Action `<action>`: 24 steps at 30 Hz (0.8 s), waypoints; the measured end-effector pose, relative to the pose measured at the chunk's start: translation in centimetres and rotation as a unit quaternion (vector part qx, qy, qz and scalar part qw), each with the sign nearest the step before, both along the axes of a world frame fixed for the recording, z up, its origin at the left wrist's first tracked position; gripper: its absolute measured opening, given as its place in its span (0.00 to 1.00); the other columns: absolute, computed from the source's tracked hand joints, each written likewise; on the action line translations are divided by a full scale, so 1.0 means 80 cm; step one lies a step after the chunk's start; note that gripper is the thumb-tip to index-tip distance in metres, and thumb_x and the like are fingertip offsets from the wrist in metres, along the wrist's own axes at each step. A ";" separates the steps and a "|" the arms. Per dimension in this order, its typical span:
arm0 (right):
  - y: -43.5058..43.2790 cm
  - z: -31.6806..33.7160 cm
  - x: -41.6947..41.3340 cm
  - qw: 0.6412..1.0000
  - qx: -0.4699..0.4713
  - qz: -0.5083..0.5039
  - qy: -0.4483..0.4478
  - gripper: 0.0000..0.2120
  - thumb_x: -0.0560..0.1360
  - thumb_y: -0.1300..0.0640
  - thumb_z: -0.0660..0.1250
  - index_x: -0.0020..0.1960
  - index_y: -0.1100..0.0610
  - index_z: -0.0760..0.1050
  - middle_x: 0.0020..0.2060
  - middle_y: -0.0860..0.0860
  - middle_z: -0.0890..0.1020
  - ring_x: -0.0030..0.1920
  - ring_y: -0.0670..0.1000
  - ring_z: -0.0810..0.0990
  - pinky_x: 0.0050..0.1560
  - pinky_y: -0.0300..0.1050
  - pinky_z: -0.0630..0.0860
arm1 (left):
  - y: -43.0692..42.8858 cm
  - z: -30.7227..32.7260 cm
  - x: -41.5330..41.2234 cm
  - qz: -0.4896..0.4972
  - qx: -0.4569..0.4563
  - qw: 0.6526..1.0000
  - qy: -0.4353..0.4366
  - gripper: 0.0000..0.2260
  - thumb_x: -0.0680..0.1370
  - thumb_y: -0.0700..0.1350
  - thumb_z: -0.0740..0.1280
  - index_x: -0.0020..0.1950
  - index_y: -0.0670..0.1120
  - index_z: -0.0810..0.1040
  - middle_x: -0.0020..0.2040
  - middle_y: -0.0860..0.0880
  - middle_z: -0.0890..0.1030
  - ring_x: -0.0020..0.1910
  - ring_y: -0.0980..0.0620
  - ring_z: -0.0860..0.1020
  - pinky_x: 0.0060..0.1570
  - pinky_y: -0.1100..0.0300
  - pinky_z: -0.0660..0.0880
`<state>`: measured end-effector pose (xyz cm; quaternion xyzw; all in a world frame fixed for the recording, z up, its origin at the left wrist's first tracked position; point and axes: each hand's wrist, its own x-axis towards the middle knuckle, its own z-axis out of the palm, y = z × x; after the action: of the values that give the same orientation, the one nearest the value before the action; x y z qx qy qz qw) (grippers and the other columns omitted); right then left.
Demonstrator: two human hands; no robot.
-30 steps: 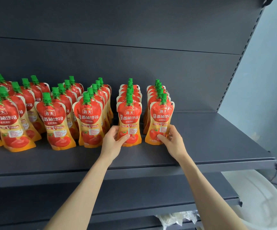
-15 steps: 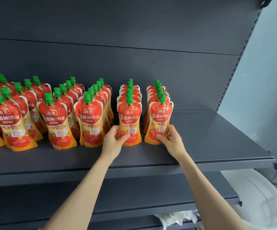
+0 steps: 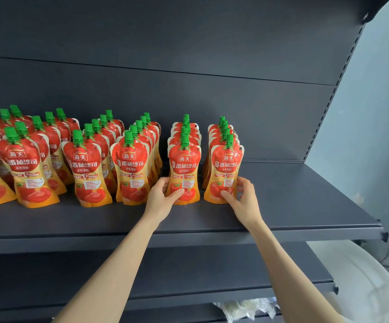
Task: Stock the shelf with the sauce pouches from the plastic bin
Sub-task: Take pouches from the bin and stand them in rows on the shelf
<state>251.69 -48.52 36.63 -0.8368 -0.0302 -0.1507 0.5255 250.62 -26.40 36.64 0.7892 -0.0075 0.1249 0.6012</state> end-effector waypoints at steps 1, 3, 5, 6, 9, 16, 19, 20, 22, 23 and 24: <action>-0.001 -0.001 -0.004 1.000 -0.004 -0.012 -0.014 0.25 0.73 0.52 0.71 0.66 0.56 0.66 0.62 0.52 0.71 0.61 0.50 0.73 0.60 0.48 0.74 | 0.001 0.001 -0.003 0.002 0.001 1.000 -0.004 0.20 0.74 0.47 0.71 0.63 0.46 0.71 0.57 0.53 0.77 0.58 0.53 0.76 0.57 0.56 0.74; 0.000 -0.004 -0.013 0.998 0.001 -0.034 -0.043 0.23 0.73 0.53 0.71 0.64 0.55 0.67 0.59 0.49 0.70 0.58 0.49 0.73 0.55 0.42 0.73 | 0.006 0.001 -0.011 0.010 0.014 1.000 -0.019 0.21 0.73 0.47 0.71 0.64 0.46 0.71 0.57 0.55 0.75 0.58 0.56 0.74 0.58 0.58 0.71; 0.008 -0.005 -0.027 0.997 0.013 -0.033 -0.075 0.17 0.73 0.54 0.71 0.59 0.52 0.70 0.56 0.47 0.72 0.54 0.47 0.75 0.49 0.33 0.71 | 0.016 -0.002 -0.026 0.034 0.031 0.998 -0.035 0.20 0.74 0.46 0.71 0.64 0.46 0.72 0.58 0.55 0.74 0.58 0.57 0.72 0.58 0.60 0.70; 0.015 -0.005 -0.035 0.995 0.016 -0.023 -0.092 0.13 0.74 0.54 0.70 0.56 0.51 0.71 0.53 0.46 0.74 0.51 0.47 0.76 0.46 0.31 0.71 | 0.022 -0.004 -0.034 0.052 0.037 0.997 -0.047 0.19 0.74 0.45 0.71 0.63 0.46 0.73 0.57 0.54 0.75 0.57 0.57 0.73 0.56 0.64 0.70; 0.048 -0.005 -0.053 0.992 0.021 0.019 -0.125 0.08 0.74 0.58 0.70 0.51 0.51 0.74 0.48 0.46 0.77 0.48 0.47 0.79 0.43 0.30 0.72 | 0.043 -0.010 -0.059 0.132 0.040 0.986 -0.089 0.14 0.74 0.43 0.71 0.58 0.45 0.76 0.53 0.51 0.79 0.52 0.55 0.77 0.44 0.72 0.71; 0.131 0.000 -0.048 0.992 0.009 0.001 -0.129 0.30 0.71 0.55 0.74 0.67 0.56 0.63 0.64 0.53 0.70 0.65 0.52 0.68 0.64 0.46 0.70 | 0.085 -0.006 -0.077 0.233 0.080 0.960 -0.135 0.21 0.73 0.41 0.72 0.63 0.41 0.72 0.60 0.42 0.74 0.57 0.49 0.73 0.53 0.61 0.71; 0.150 -0.002 -0.040 0.993 0.003 -0.034 -0.113 0.38 0.71 0.52 0.74 0.73 0.55 0.56 0.70 0.53 0.64 0.71 0.52 0.62 0.69 0.51 0.65 | 0.094 -0.004 -0.074 0.202 0.102 0.966 -0.127 0.27 0.73 0.42 0.72 0.68 0.40 0.66 0.65 0.42 0.71 0.64 0.48 0.70 0.58 0.62 0.66; 0.155 -0.003 -0.037 0.994 0.008 -0.042 -0.105 0.39 0.71 0.51 0.73 0.74 0.54 0.55 0.71 0.53 0.63 0.72 0.52 0.61 0.69 0.51 0.64 | 0.096 -0.003 -0.072 0.192 0.105 0.969 -0.119 0.29 0.73 0.42 0.72 0.70 0.40 0.64 0.68 0.42 0.69 0.67 0.47 0.68 0.59 0.63 0.64; 0.161 -0.004 -0.033 0.994 0.026 -0.057 -0.088 0.41 0.71 0.51 0.73 0.75 0.54 0.53 0.72 0.52 0.62 0.72 0.52 0.61 0.70 0.52 0.64 | 0.100 -0.002 -0.066 0.168 0.107 0.975 -0.101 0.32 0.74 0.44 0.71 0.73 0.41 0.58 0.72 0.43 0.65 0.71 0.47 0.64 0.62 0.61 0.63; 0.162 -0.004 -0.032 0.994 0.036 -0.062 -0.081 0.41 0.71 0.51 0.73 0.75 0.54 0.53 0.71 0.53 0.63 0.71 0.52 0.62 0.70 0.53 0.65 | 0.102 -0.001 -0.063 0.159 0.106 0.977 -0.092 0.34 0.74 0.45 0.70 0.74 0.42 0.57 0.73 0.43 0.64 0.72 0.47 0.63 0.64 0.59 0.64; 0.163 -0.004 -0.031 0.994 0.046 -0.065 -0.075 0.41 0.71 0.51 0.73 0.75 0.55 0.53 0.71 0.53 0.65 0.71 0.53 0.64 0.69 0.54 0.66 | 0.104 -0.001 -0.060 0.152 0.104 0.979 -0.083 0.34 0.75 0.45 0.70 0.75 0.42 0.55 0.73 0.43 0.63 0.72 0.47 0.62 0.66 0.56 0.64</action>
<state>249.24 -35.47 36.31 -0.7985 -0.0076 -0.2480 0.5484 245.81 -18.11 36.57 0.8261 0.0502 0.2781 0.4875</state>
